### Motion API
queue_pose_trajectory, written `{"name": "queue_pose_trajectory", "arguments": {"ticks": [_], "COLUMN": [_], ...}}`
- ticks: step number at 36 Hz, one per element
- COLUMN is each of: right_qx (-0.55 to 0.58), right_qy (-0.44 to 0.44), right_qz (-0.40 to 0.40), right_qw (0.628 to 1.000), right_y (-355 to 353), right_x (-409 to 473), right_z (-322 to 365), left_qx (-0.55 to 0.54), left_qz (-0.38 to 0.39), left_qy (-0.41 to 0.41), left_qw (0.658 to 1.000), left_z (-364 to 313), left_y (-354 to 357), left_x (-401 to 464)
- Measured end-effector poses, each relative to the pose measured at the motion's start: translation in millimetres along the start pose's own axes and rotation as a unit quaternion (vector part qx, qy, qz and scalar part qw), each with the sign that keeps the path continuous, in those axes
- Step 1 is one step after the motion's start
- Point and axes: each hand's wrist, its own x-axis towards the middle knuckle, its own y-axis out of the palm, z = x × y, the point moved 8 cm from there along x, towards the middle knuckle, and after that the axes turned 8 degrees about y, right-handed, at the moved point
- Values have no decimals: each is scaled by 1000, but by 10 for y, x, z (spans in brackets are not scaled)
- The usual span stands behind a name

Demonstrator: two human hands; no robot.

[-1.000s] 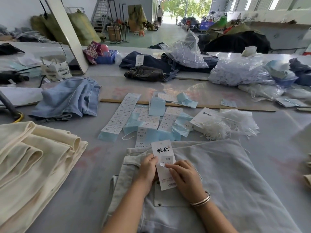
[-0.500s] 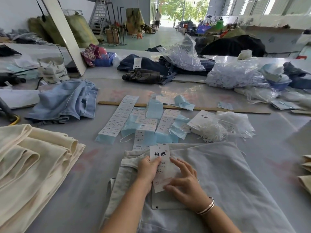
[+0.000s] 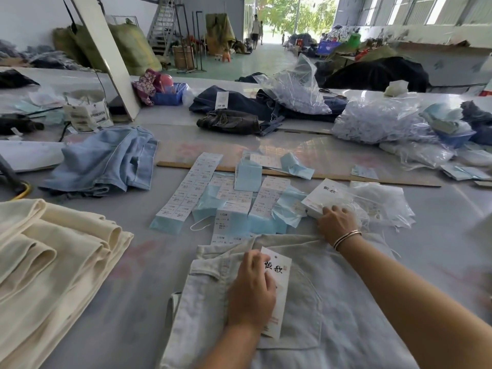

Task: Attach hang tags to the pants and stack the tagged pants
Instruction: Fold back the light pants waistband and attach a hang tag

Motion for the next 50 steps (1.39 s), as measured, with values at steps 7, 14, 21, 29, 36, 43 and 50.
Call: {"name": "queue_pose_trajectory", "arguments": {"ticks": [7, 14, 21, 29, 36, 43, 50], "right_qx": [115, 721, 375, -105, 533, 701, 779], "right_qy": [31, 284, 104, 85, 330, 367, 384], "right_qz": [-18, -11, -41, 71, 177, 196, 257], "right_qw": [993, 632, 920, 988, 759, 579, 423], "right_y": [46, -129, -722, -742, -326, -158, -13], "right_x": [135, 314, 629, 425, 368, 201, 53], "right_z": [-64, -737, -899, -848, -1105, -1087, -873], "left_qx": [-18, -32, -28, -27, -24, -35, -41], "left_qz": [6, 22, 24, 19, 7, 5, 4], "left_qy": [-7, -30, -22, -16, -14, -18, -17], "left_qw": [1000, 999, 999, 999, 1000, 999, 999], "left_z": [41, 85, 61, 37, 51, 65, 79], "left_y": [16, 42, 24, 3, 13, 27, 35], "left_x": [-1, -10, -1, -3, 5, -5, -9]}}
